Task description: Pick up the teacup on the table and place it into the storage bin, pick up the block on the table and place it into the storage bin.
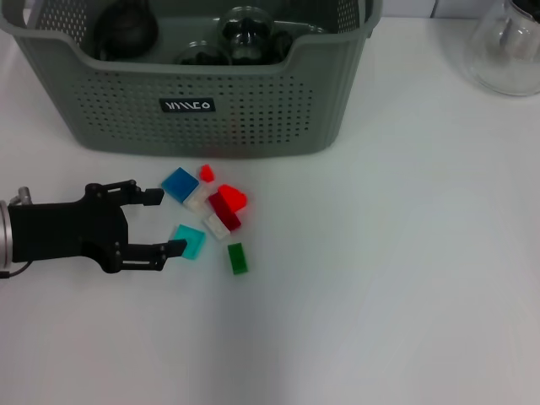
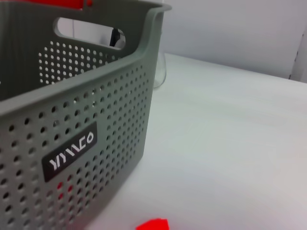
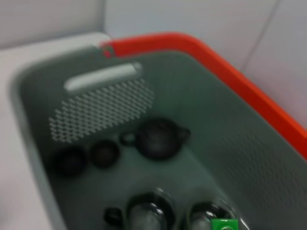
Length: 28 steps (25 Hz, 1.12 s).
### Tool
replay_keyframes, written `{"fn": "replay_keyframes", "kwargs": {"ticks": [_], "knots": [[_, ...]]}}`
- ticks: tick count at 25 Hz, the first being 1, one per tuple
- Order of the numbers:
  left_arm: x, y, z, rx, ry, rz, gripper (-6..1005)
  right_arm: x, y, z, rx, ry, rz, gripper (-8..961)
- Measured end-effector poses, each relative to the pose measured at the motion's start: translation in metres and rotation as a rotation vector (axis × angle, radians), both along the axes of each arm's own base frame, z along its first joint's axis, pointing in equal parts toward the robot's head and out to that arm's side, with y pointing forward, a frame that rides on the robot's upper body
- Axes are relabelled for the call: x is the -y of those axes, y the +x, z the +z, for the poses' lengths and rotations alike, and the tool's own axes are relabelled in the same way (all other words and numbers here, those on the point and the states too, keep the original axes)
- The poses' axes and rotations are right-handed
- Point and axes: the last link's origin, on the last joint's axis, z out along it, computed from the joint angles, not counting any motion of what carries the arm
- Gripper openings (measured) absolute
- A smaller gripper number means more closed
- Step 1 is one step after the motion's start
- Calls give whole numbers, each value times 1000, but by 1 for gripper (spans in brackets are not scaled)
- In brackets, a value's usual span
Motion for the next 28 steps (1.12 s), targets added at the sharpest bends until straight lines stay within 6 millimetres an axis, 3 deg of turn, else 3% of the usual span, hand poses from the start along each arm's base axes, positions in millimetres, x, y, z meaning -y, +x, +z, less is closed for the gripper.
{"fn": "replay_keyframes", "kwargs": {"ticks": [7,15,28], "knots": [[-1,0,1,-1,2,-1,859,-22,33,-29,100,60,-29,274],[-2,1,0,2,12,1,859,-32,53,-37,163,127,-38,288],[-6,4,0,3,14,-7,858,-34,53,-36,168,146,-12,310]]}}
